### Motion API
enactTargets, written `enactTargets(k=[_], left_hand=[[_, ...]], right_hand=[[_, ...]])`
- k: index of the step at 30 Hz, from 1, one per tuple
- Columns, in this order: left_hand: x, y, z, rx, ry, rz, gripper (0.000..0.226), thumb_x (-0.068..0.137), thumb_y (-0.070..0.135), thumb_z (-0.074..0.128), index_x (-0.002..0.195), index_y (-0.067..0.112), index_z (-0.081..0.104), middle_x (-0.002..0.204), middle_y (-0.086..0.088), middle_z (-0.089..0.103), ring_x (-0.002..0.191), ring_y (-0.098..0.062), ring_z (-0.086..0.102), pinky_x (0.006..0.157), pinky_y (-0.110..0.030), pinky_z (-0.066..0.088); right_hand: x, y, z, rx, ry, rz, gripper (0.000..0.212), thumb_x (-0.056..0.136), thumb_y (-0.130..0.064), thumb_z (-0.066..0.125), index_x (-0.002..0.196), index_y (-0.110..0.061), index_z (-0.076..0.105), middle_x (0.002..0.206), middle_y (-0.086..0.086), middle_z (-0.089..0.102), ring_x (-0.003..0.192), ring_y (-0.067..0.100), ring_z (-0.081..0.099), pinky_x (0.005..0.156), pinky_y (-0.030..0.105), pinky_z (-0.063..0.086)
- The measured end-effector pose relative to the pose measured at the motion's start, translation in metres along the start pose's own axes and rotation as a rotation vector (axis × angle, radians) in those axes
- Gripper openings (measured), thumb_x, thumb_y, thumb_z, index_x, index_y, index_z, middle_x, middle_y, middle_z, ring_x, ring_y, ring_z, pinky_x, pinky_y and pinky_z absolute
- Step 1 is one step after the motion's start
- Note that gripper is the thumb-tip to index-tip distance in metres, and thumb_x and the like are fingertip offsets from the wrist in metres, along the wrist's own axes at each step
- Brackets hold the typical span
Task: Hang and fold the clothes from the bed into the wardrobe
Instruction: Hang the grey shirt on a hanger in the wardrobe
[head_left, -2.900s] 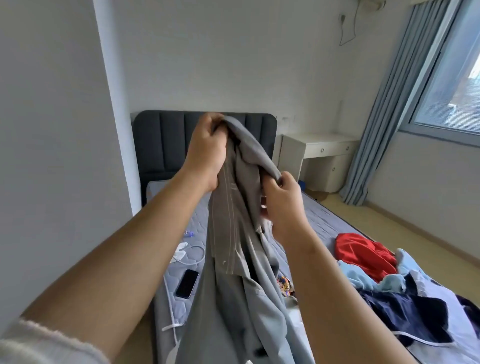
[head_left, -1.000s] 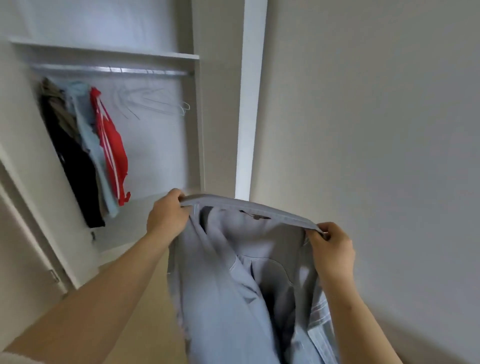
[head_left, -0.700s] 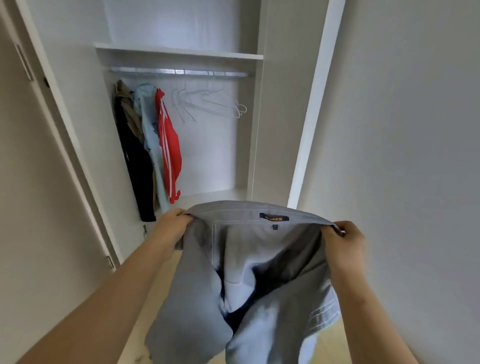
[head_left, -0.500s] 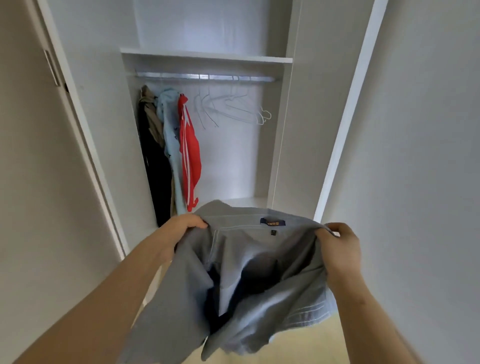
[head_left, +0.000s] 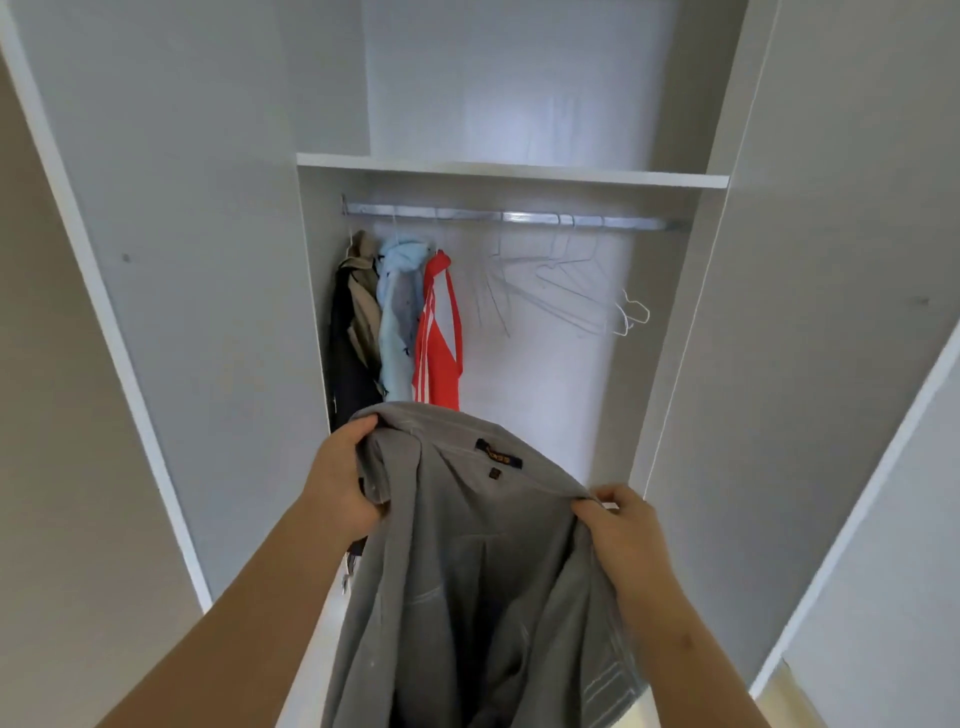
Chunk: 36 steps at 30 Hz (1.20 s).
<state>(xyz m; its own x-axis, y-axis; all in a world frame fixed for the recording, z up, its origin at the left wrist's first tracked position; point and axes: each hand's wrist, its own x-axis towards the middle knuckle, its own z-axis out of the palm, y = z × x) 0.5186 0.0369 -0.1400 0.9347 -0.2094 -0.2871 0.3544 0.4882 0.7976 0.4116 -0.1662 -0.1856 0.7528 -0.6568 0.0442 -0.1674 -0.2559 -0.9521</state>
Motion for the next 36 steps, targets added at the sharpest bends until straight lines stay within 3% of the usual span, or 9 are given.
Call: enactTargets(k=[7, 11, 14, 19, 24, 27, 30, 34, 36], left_hand=[[0.094, 0.036, 0.008, -0.095, 0.024, 0.066, 0.021, 0.094, 0.025, 0.048, 0.091, 0.012, 0.064, 0.076, -0.009, 0.071, 0.077, -0.024, 0.061, 0.062, -0.035, 0.046], [0.163, 0.058, 0.033, -0.142, -0.043, 0.066, 0.024, 0.093, 0.028, 0.05, 0.103, 0.011, 0.064, 0.091, -0.011, 0.068, 0.083, -0.025, 0.063, 0.065, -0.037, 0.047], [0.22, 0.082, 0.053, -0.163, -0.097, 0.067, 0.022, 0.092, 0.027, 0.051, 0.097, 0.011, 0.065, 0.075, -0.009, 0.072, 0.076, -0.023, 0.064, 0.062, -0.035, 0.048], [0.31, 0.114, 0.079, -0.06, -0.135, -0.006, 0.019, 0.09, 0.024, 0.056, 0.085, 0.009, 0.065, 0.067, -0.009, 0.067, 0.058, -0.021, 0.063, 0.05, -0.029, 0.051], [0.379, 0.115, 0.097, 0.031, -0.117, -0.135, 0.017, 0.086, 0.02, 0.061, 0.08, 0.004, 0.061, 0.07, -0.013, 0.058, 0.062, -0.024, 0.055, 0.06, -0.035, 0.047], [0.414, 0.117, 0.103, 0.056, -0.095, -0.114, 0.018, 0.086, 0.017, 0.061, 0.07, 0.008, 0.061, 0.061, -0.01, 0.06, 0.058, -0.023, 0.055, 0.058, -0.033, 0.047], [0.439, 0.126, 0.113, 0.067, -0.07, -0.099, 0.018, 0.085, 0.018, 0.061, 0.071, 0.007, 0.062, 0.058, -0.01, 0.062, 0.052, -0.023, 0.059, 0.052, -0.029, 0.049], [0.467, 0.139, 0.128, -0.021, -0.014, -0.101, 0.017, 0.086, 0.017, 0.06, 0.075, 0.004, 0.061, 0.054, -0.01, 0.061, 0.044, -0.02, 0.059, 0.045, -0.023, 0.05], [0.482, 0.143, 0.132, -0.088, 0.016, -0.092, 0.021, 0.088, 0.017, 0.057, 0.072, 0.004, 0.061, 0.052, -0.01, 0.061, 0.04, -0.019, 0.058, 0.042, -0.021, 0.05]], right_hand=[[0.097, -0.004, 0.074, -0.082, -0.194, -0.002, 0.007, 0.085, -0.013, 0.059, 0.084, -0.02, 0.06, 0.08, 0.001, 0.063, 0.071, 0.012, 0.056, 0.057, 0.022, 0.038], [0.162, -0.017, 0.115, -0.106, -0.193, 0.012, 0.011, 0.083, -0.006, 0.057, 0.085, -0.016, 0.061, 0.076, 0.003, 0.062, 0.065, 0.014, 0.055, 0.053, 0.023, 0.036], [0.218, -0.038, 0.153, -0.124, -0.229, 0.014, 0.015, 0.084, -0.001, 0.054, 0.088, -0.015, 0.059, 0.082, 0.004, 0.061, 0.07, 0.014, 0.055, 0.054, 0.02, 0.036], [0.304, -0.079, 0.201, -0.033, -0.129, -0.092, 0.014, 0.091, -0.009, 0.05, 0.088, -0.02, 0.058, 0.087, -0.007, 0.06, 0.077, 0.006, 0.055, 0.058, 0.015, 0.038], [0.372, -0.096, 0.226, -0.019, -0.088, -0.151, 0.013, 0.093, -0.012, 0.05, 0.087, -0.02, 0.059, 0.083, -0.011, 0.06, 0.074, 0.004, 0.055, 0.057, 0.01, 0.037], [0.416, -0.101, 0.241, -0.049, -0.066, -0.175, 0.013, 0.092, -0.011, 0.049, 0.094, -0.017, 0.06, 0.092, -0.003, 0.062, 0.075, 0.007, 0.054, 0.065, 0.014, 0.04], [0.46, -0.108, 0.257, -0.091, -0.042, -0.232, 0.019, 0.09, -0.011, 0.052, 0.107, -0.016, 0.06, 0.113, 0.002, 0.058, 0.09, 0.011, 0.05, 0.078, 0.021, 0.039], [0.513, -0.116, 0.273, -0.022, -0.077, -0.214, 0.031, 0.089, -0.013, 0.057, 0.121, -0.014, 0.053, 0.127, 0.006, 0.053, 0.083, 0.006, 0.047, 0.06, 0.009, 0.034], [0.537, -0.114, 0.279, 0.052, -0.128, -0.125, 0.043, 0.088, -0.012, 0.059, 0.129, -0.014, 0.046, 0.129, 0.009, 0.051, 0.088, 0.012, 0.05, 0.066, 0.017, 0.04]])
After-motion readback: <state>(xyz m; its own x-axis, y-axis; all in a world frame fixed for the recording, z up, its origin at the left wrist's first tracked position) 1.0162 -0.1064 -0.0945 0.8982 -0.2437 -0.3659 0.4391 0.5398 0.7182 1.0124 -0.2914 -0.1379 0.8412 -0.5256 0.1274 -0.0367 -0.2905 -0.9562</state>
